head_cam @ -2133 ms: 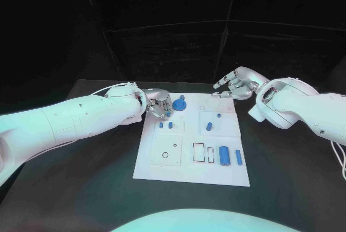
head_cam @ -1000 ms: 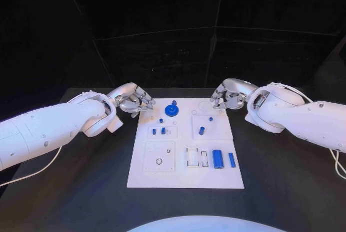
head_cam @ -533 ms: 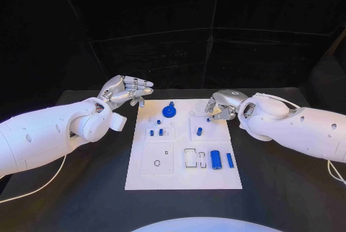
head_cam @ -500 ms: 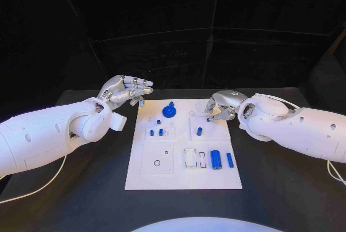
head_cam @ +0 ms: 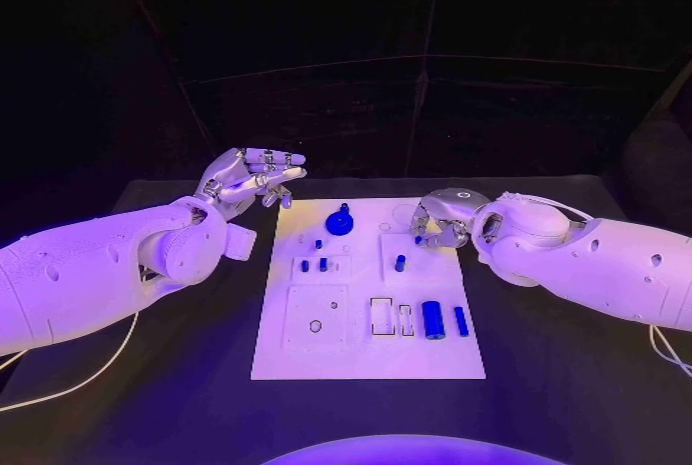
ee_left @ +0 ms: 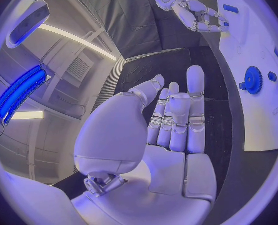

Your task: Assemble the parts on the task board

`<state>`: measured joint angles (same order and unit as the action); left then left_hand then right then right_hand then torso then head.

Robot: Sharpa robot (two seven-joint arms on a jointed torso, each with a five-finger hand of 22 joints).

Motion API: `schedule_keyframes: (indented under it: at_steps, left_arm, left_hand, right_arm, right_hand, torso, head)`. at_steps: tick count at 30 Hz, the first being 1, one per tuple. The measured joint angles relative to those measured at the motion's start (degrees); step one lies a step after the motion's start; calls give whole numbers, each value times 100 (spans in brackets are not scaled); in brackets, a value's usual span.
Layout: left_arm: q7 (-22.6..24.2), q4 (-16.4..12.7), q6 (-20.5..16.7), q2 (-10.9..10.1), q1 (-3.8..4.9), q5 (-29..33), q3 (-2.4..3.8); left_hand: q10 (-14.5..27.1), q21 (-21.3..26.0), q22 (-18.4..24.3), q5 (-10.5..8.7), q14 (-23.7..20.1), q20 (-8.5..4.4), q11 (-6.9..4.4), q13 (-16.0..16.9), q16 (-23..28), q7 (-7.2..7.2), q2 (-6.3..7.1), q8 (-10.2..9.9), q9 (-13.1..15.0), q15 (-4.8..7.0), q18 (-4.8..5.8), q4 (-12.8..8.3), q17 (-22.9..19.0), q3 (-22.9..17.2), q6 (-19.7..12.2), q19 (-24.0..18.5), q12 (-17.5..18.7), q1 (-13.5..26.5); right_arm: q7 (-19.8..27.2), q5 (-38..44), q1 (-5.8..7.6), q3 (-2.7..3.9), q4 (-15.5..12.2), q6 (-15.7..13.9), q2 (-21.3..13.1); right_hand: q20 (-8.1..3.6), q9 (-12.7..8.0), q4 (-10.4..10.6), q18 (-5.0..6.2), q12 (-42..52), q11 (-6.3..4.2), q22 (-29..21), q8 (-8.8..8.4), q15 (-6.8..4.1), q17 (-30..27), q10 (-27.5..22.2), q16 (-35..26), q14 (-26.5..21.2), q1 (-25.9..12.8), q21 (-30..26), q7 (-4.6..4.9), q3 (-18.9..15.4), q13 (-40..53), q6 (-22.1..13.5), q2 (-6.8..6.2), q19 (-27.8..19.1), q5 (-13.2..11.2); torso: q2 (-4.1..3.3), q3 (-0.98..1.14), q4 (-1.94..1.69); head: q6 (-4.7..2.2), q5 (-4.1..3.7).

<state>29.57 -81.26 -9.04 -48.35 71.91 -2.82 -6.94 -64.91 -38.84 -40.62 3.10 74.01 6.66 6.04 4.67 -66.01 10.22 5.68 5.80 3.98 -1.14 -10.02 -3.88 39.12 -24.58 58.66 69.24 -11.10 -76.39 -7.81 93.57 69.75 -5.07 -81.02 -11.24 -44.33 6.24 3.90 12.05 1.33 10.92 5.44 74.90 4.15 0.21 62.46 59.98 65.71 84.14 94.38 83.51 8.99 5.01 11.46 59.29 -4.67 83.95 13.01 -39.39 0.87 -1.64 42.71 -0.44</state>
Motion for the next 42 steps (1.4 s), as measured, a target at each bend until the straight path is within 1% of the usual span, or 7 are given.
schedule_keyframes:
  at_steps: [3, 5, 19, 23, 30, 31, 42]
  left_arm:
    - [11, -1, 0, 0, 0, 36, -2]
    - [16, -2, 0, 0, 0, 57, -2]
    - [18, 4, -4, -14, -1, 115, -3]
    - [18, 7, -6, -17, -1, 120, -3]
    - [18, 11, -8, -26, -1, 126, -4]
    - [18, 11, -8, -26, -1, 127, -4]
    - [18, 23, -11, -34, -1, 131, -4]
  left_hand:
    - [0, 0, 6, 0, 0, 0, 0, 0, 33, 0, 0, 0, 0, 0, 0, 0, -8, 0, 0, 0, 0, 0]
    - [0, 0, 5, 0, -12, 0, 0, 0, 34, 0, 0, 0, 0, 12, 0, 0, -12, 0, 0, 0, 0, 0]
    - [0, 23, 10, 0, -20, 0, 0, 1, 33, 0, 0, 0, 1, 20, 1, 0, -48, 0, 0, 0, -23, 0]
    - [0, 22, 10, 0, -20, 0, 0, 1, 33, 0, 0, 0, 1, 20, 1, 0, -50, 0, -1, 0, -23, 0]
    - [0, 22, 20, 0, -20, 0, 0, 1, 33, 0, 0, 0, 1, 20, 2, -16, -61, 16, 0, 0, -23, -1]
    - [0, 22, 20, 0, -20, 0, 0, 1, 33, 0, 0, 0, 1, 20, 2, -16, -61, 16, -1, 0, -23, -1]
    - [0, 43, 27, 0, -20, 0, 0, -4, 61, 0, 0, 0, 1, 20, 3, -16, -79, 15, -1, 0, -45, -1]
  right_arm:
    - [-5, 27, -1, 0, 24, 28, 13]
    - [-9, 40, -2, 0, 38, 46, 20]
    - [-46, 109, 0, 6, 39, 196, 66]
    - [-58, 126, 4, 11, 36, 236, 75]
    - [-90, 159, 10, 22, 33, 305, 87]
    - [-94, 162, 10, 23, 33, 310, 88]
    - [-138, 184, 1, 15, 2, 262, 76]
  right_hand:
    - [0, 0, -8, -1, -12, 20, 0, 0, 0, -30, 20, 0, 0, 0, -3, 9, 101, -72, 9, 0, 0, -32]
    - [0, 0, -8, 0, -12, -6, 0, 0, 0, -30, 47, 0, 0, 0, -4, 26, 166, -111, 31, 0, 0, -38]
    - [0, 26, -161, -1, -12, -93, 0, 28, -22, 167, 462, 286, -22, 0, 165, -66, 873, -385, 409, 0, 0, -266]
    - [0, 26, -227, -1, -11, -115, 0, 28, -22, 165, 524, 314, -22, -112, 190, -73, 1085, -477, 462, -112, 0, -267]
    - [0, 25, -274, -1, -40, -94, 0, 28, -22, 148, 545, 314, -22, -204, 190, -69, 1205, -533, 467, -142, 0, -267]
    - [0, 26, -300, -1, -40, -108, 0, 29, -22, 139, 559, 314, -22, -243, 190, -68, 1267, -556, 467, -182, 0, -291]
    - [-45, 21, -467, 0, -61, -145, 0, -2, -64, 50, 699, 314, -21, -431, 319, -86, 1587, -653, 599, -156, 1, -303]
  torso:
    - [1, -1, 0]
    - [4, -1, 1]
    - [5, -3, 12]
    - [5, -4, 10]
    - [5, -4, 7]
    - [5, -4, 7]
    - [8, -3, 5]
  head:
    - [-4, 20]
    - [-2, 28]
    - [46, 23]
    - [58, 23]
    - [71, 25]
    - [74, 25]
    - [100, 23]
